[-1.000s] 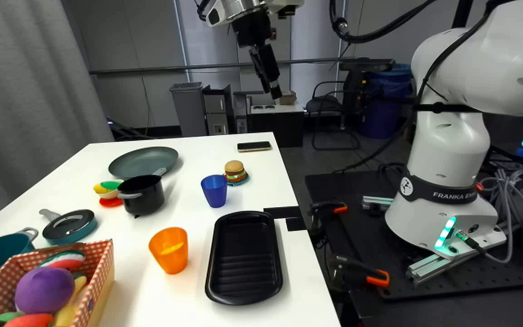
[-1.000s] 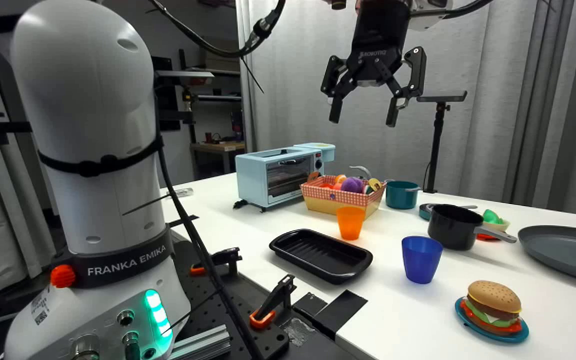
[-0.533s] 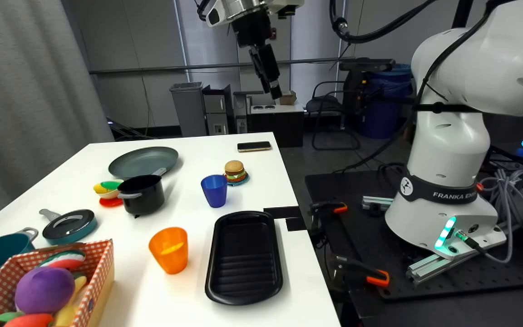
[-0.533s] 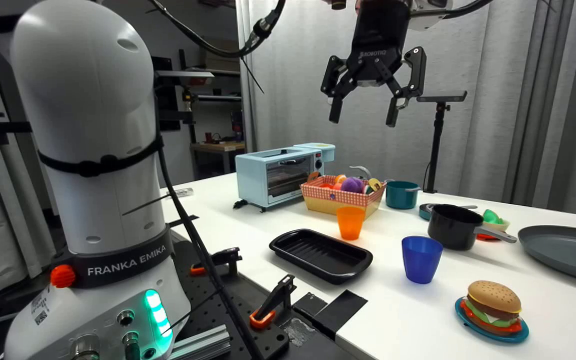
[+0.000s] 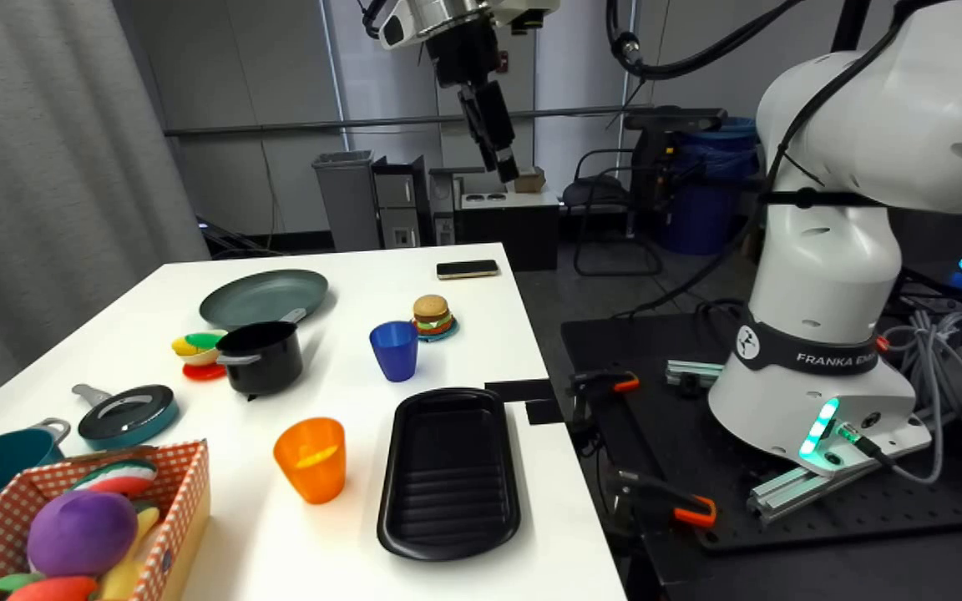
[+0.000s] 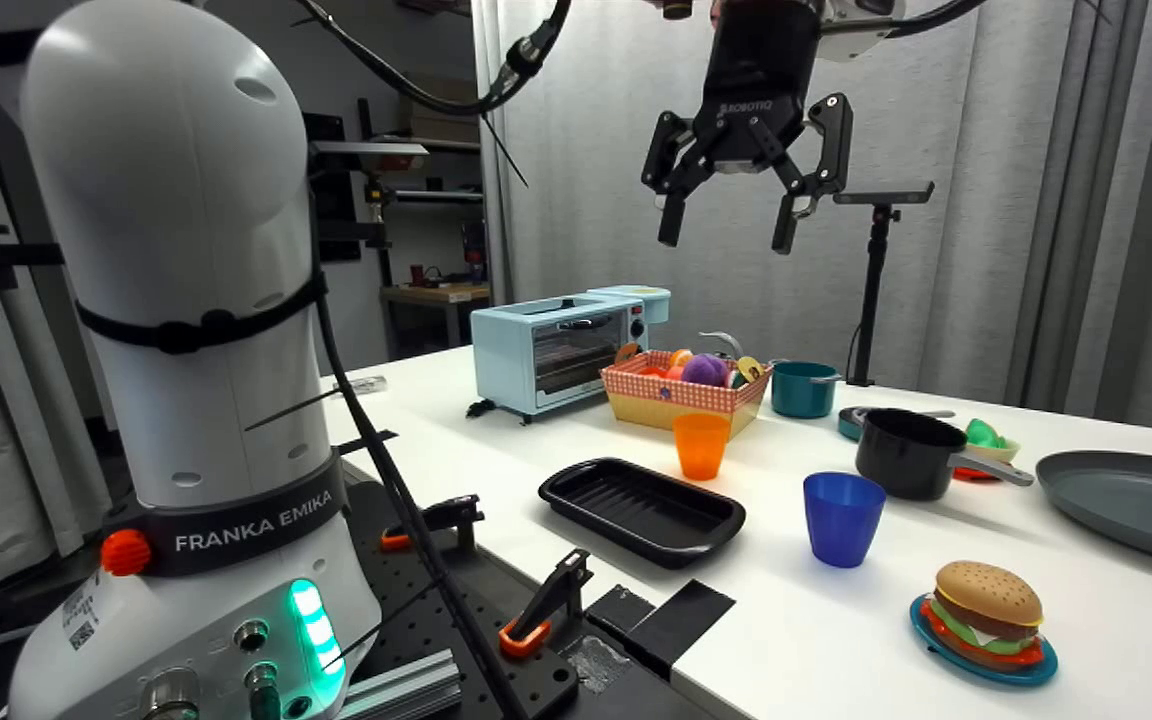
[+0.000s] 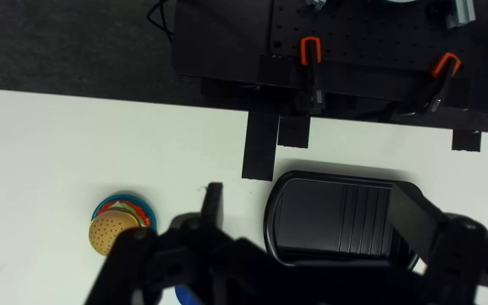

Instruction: Pour the contents of the orange cup onto the oven tray

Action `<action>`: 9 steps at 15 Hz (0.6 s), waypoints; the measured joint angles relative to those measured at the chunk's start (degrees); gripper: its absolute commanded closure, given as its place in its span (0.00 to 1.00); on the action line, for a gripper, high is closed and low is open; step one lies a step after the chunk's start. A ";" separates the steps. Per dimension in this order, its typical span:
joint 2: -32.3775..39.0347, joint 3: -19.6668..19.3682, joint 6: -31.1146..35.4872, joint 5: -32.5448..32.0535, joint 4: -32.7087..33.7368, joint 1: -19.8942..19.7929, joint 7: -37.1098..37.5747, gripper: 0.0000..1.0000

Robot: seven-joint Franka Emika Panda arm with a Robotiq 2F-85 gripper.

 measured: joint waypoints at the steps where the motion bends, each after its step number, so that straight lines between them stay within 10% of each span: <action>1: 0.00 0.00 0.00 0.00 0.00 0.00 0.00 0.00; 9: 0.66 0.77 1.97 0.00 -0.05 0.00 0.00 0.00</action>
